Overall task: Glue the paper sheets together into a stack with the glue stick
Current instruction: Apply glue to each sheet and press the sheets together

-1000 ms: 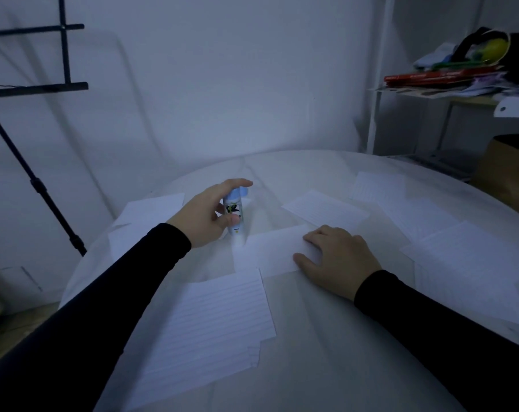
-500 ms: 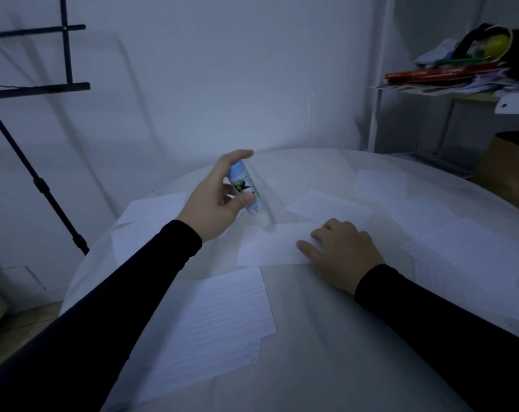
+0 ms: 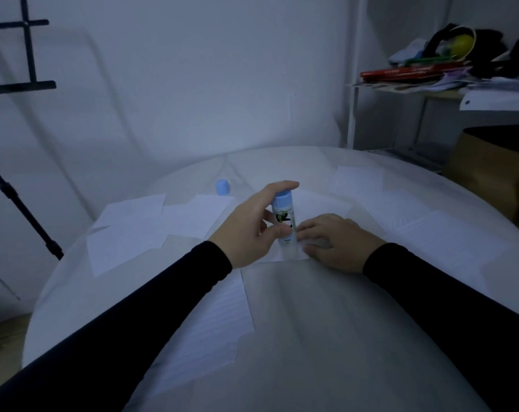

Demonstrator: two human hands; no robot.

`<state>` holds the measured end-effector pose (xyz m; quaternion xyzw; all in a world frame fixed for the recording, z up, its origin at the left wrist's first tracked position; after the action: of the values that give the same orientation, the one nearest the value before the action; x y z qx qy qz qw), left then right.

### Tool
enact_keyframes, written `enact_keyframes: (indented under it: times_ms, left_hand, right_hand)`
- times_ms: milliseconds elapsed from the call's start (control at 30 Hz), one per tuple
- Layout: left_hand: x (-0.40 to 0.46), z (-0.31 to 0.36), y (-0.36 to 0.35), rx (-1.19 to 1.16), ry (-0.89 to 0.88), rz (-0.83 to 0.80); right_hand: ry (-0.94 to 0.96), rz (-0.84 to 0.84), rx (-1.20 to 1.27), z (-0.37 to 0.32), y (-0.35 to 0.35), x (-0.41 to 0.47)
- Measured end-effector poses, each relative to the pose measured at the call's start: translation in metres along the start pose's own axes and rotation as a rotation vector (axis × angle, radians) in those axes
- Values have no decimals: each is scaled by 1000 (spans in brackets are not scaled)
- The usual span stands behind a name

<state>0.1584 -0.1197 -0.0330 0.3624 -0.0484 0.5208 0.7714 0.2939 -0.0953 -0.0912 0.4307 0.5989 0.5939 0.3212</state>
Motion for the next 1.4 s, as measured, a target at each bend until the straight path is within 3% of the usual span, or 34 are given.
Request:
enact_keyframes:
  times_ms: [600, 933, 1400]
  left_hand:
    - [5, 4, 1, -28, -68, 67]
    - [2, -2, -7, 27, -59, -47]
    - [-12, -19, 34, 35, 61, -20]
  right_hand:
    - [11, 25, 10, 0, 2, -2]
    - [2, 53, 29, -1, 2, -2]
    - [-53, 45, 29, 0, 0, -2]
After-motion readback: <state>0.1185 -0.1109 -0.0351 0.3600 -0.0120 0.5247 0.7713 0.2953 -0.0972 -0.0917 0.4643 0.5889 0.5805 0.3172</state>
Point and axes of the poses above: each hand's wrist, its own x-axis towards the middle knuckle, its own y-axis out of the back of the hand, z = x × y, the point moved 7 cm from there along x, towards the middle knuckle, and after that the axes turned 13 degrees about -x, right-handed, at the moved point
